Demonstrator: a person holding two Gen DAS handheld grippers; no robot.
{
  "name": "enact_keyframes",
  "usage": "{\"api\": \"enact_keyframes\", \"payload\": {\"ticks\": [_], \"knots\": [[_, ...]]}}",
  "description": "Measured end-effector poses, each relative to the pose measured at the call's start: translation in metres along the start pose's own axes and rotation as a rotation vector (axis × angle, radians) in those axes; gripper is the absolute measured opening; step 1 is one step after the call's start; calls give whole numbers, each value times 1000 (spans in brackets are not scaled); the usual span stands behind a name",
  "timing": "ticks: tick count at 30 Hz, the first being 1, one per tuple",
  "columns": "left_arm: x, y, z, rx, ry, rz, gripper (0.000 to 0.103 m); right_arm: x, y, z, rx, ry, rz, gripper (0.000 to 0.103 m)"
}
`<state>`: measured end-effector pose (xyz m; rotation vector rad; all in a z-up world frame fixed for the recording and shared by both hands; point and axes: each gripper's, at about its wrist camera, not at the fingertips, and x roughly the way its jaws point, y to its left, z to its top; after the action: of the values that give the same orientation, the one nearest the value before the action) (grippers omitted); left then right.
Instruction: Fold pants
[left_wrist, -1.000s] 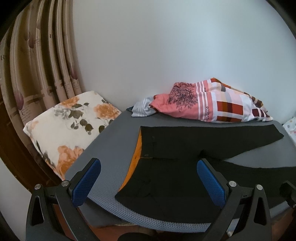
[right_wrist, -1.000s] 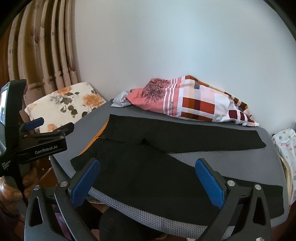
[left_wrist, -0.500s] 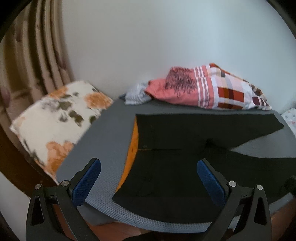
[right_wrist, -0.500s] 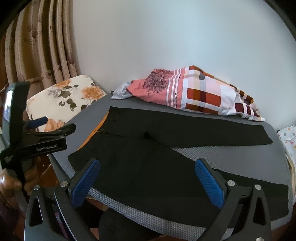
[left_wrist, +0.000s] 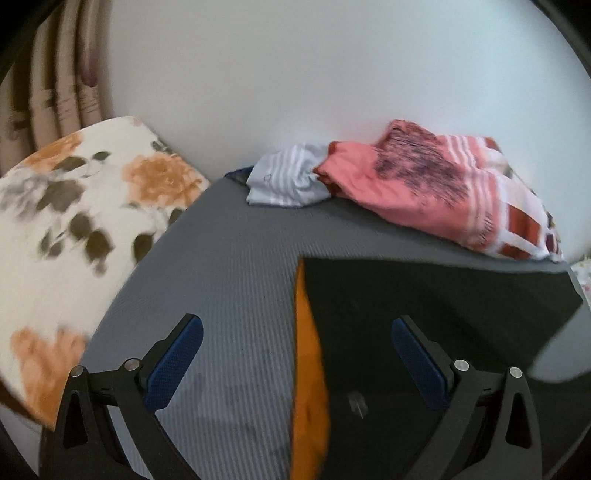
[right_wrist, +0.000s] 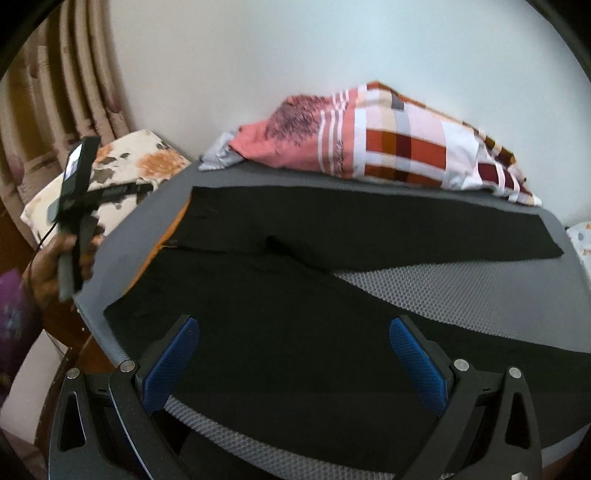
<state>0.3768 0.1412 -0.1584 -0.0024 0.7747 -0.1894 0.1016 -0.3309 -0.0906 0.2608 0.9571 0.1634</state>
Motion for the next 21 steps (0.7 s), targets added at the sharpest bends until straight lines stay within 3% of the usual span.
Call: {"api": "enact_keyframes", "payload": {"ticks": [1,4,5,8,13,16,18,19,20,21], "knots": [[14,5,6,-1,5,-25,98,7,-2,-1,4,14,-6,103],[77,12,26,64,99,-77,60,21,-9,-3,13,44,-19,103],[89,11,28,80,125,-76,52,26,-12,-3,22,57,-22,103],[130,14,35,129,178,-47,52,37,-20,-1,38,75,-33,103],[157,15,44,106,199,-178,52,51,-30,3,68,103,-45,103],[170,2,39,91,265,-268,52,55,-33,4,77,117,-47,103],[166,-8,36,151,269,-275,52,56,-33,4,77,113,-47,103],[165,-10,34,161,272,-271,48,56,-33,4,76,112,-49,103],[163,-10,34,152,266,-276,33,56,-33,4,77,111,-49,103],[159,-8,33,112,270,-303,25,56,-33,5,82,110,-47,103]]}}
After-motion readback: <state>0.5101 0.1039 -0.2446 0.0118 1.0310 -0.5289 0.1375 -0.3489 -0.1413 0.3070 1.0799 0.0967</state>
